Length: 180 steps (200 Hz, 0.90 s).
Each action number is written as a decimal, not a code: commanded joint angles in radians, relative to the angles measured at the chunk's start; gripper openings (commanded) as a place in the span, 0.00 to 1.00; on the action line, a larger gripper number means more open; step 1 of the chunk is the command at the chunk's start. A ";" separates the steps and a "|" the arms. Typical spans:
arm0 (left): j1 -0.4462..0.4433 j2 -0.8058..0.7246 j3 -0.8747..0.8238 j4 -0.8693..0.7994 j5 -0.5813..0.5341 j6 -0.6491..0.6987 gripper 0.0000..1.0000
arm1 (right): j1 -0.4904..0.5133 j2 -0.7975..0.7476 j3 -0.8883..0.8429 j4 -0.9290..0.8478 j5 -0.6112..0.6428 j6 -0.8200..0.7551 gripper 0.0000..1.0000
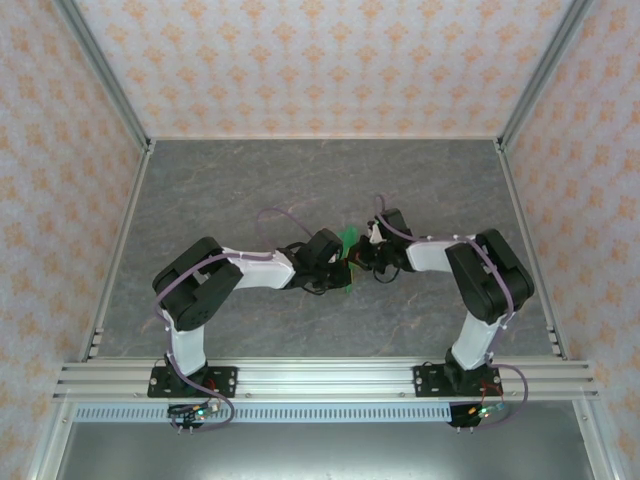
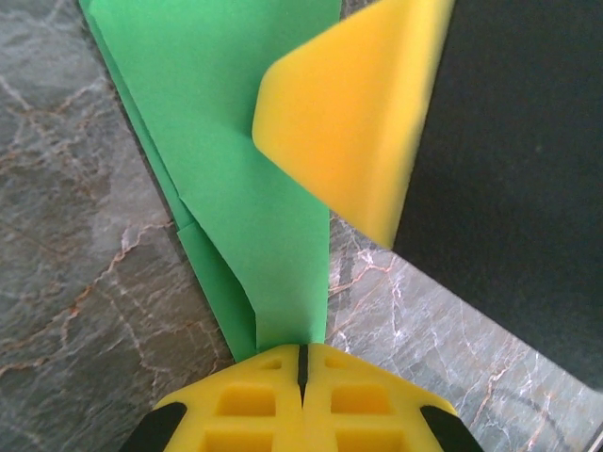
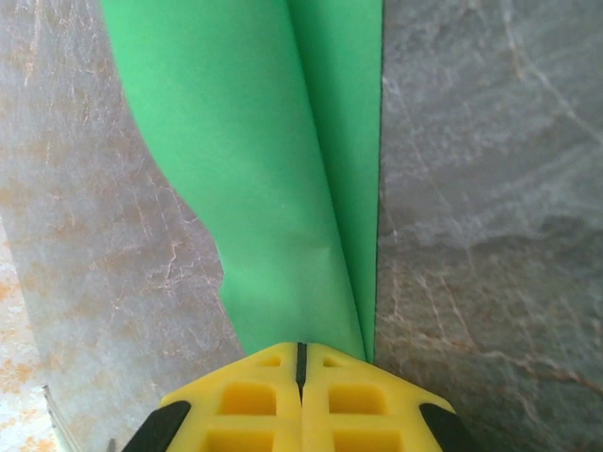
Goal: Fold a paper plane with a square sheet of paper (fold left side to right side)
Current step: Fold the wing for the fifth time at the center of the table.
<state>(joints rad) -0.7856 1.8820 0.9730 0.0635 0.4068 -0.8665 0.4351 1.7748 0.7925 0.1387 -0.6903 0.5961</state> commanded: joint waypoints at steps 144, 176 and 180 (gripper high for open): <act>-0.012 0.078 -0.040 -0.192 -0.049 -0.002 0.00 | -0.095 0.164 0.233 -0.113 0.068 -0.163 0.00; -0.013 0.078 -0.040 -0.195 -0.049 -0.003 0.00 | -0.106 0.184 0.281 -0.136 0.069 -0.172 0.01; -0.012 0.077 -0.040 -0.194 -0.049 -0.003 0.00 | -0.107 0.186 0.289 -0.140 0.069 -0.175 0.01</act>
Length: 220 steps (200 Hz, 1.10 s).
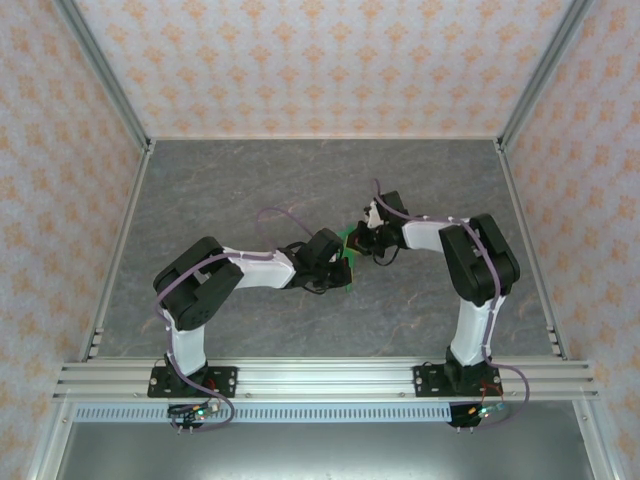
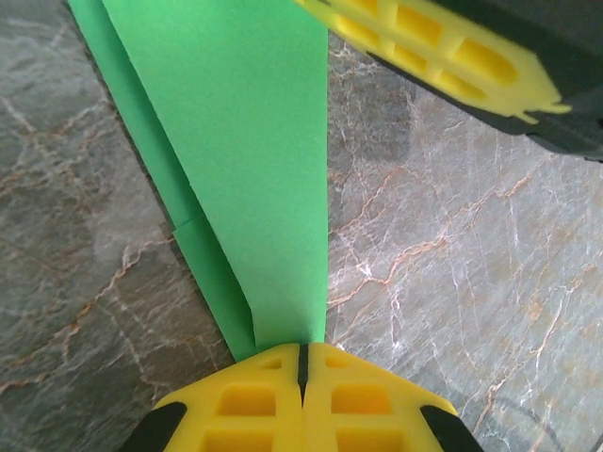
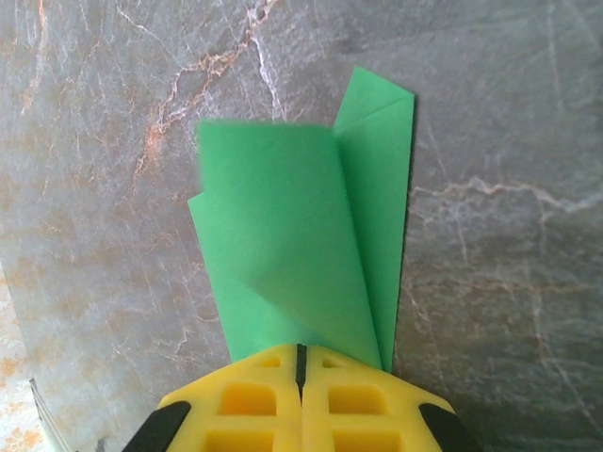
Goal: Fold a paper plane with a square sheet of paper (fold left side to right side)
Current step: Fold the wing for the fifth time at the center of the table.
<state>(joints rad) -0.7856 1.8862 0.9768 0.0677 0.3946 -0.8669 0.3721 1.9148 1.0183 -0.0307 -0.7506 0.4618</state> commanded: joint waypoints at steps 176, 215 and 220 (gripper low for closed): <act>-0.014 0.056 -0.044 -0.195 -0.033 -0.006 0.00 | -0.111 0.183 0.374 -0.155 0.185 -0.138 0.01; -0.012 0.041 -0.039 -0.186 -0.031 -0.013 0.00 | -0.121 0.134 0.429 -0.233 0.190 -0.175 0.01; -0.012 0.039 -0.038 -0.189 -0.033 -0.013 0.00 | -0.121 0.114 0.416 -0.229 0.186 -0.169 0.01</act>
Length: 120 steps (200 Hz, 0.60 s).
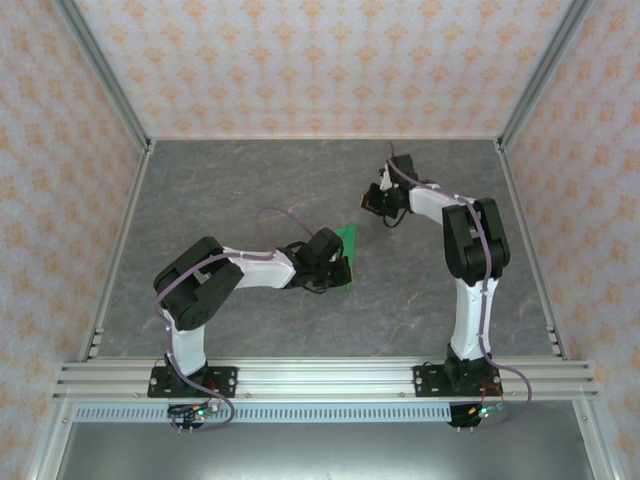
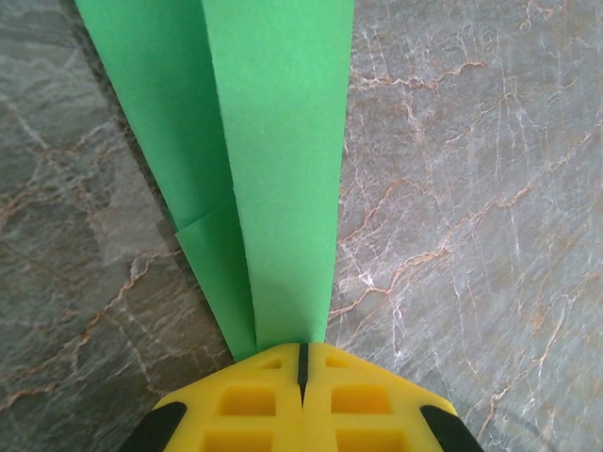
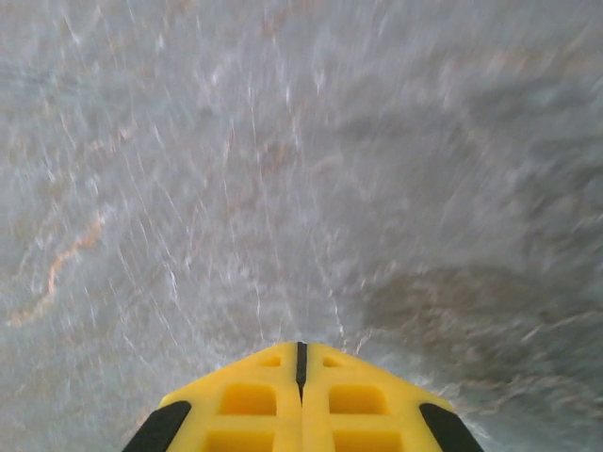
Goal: Fold a paper plane with a square sheet of paper (fold left side to right side)
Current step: Fold the wing for the fifth time at the center of the table.
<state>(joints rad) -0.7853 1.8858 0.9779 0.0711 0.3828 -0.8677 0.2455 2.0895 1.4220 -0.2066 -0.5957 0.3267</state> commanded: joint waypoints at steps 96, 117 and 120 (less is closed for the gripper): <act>-0.013 0.033 -0.028 -0.197 -0.027 -0.012 0.00 | 0.142 -0.311 -0.446 0.228 -0.201 0.183 0.01; -0.014 0.030 -0.026 -0.196 -0.024 -0.011 0.00 | 0.148 -0.264 -0.441 0.238 -0.193 0.191 0.01; -0.013 0.030 -0.027 -0.196 -0.024 -0.010 0.00 | 0.148 -0.259 -0.439 0.238 -0.192 0.190 0.01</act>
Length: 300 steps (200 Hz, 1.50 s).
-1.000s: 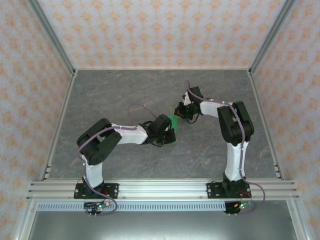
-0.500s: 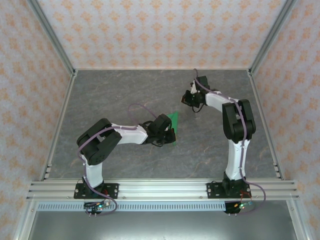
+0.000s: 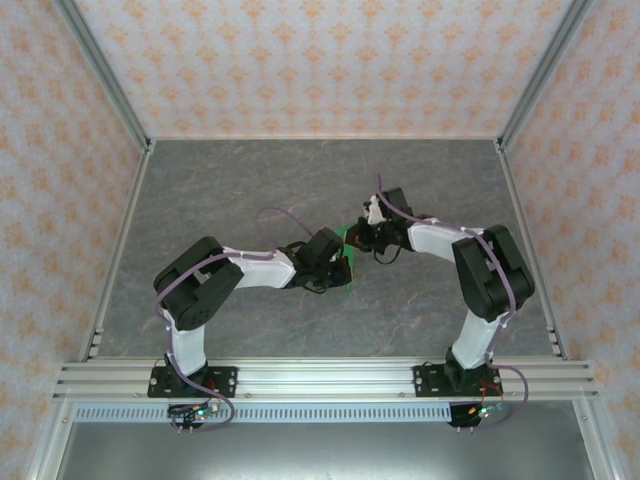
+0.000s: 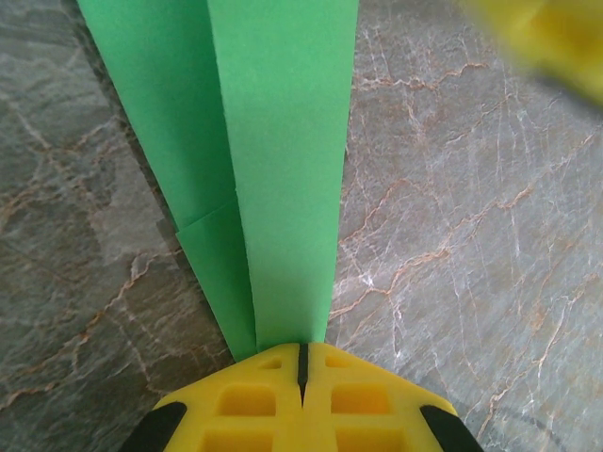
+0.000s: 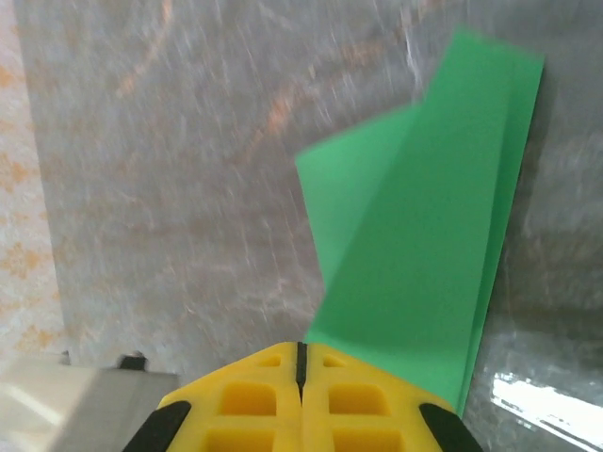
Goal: Fold a paper plane with a square sheet of paper (fold left side to right side)
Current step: Fold the wing for the fifth time at the center of the table.
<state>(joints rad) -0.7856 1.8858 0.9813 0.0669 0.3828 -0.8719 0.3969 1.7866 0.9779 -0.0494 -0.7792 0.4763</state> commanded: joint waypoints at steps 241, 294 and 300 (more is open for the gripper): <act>-0.006 -0.031 0.001 0.021 0.087 0.013 0.03 | 0.000 0.167 0.064 -0.114 0.114 -0.047 0.01; -0.007 -0.020 -0.052 0.067 0.094 -0.012 0.03 | -0.001 0.175 0.070 -0.118 0.117 -0.050 0.01; -0.007 -0.019 -0.056 0.071 0.094 -0.015 0.03 | -0.001 0.175 0.071 -0.120 0.120 -0.050 0.01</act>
<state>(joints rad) -0.7921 1.8542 0.9592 0.1032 0.4675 -0.8677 0.3992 1.9240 1.0451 -0.0906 -0.7612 0.4480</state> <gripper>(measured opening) 0.058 0.066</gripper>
